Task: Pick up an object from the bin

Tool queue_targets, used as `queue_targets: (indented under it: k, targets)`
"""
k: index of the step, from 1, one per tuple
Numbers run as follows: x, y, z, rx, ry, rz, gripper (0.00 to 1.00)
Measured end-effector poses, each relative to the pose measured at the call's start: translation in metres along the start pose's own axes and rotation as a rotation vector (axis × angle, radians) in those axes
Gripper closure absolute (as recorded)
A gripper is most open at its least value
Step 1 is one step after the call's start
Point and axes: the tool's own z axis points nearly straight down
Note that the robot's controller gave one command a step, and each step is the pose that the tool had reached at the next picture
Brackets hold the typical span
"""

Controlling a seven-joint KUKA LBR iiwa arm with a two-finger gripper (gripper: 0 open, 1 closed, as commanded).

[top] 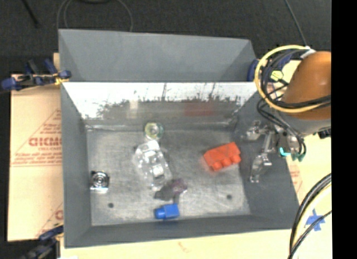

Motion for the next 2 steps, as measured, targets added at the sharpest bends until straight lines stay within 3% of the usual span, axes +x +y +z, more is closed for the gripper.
queue_targets:
  k: [1, 2]
  targets:
    - [-0.0366, 0.0415, 0.1005, 0.003, -0.012, -0.357, 0.0]
    - [-0.0376, 0.0415, 0.0991, 0.004, -0.015, -0.359, 1.0]
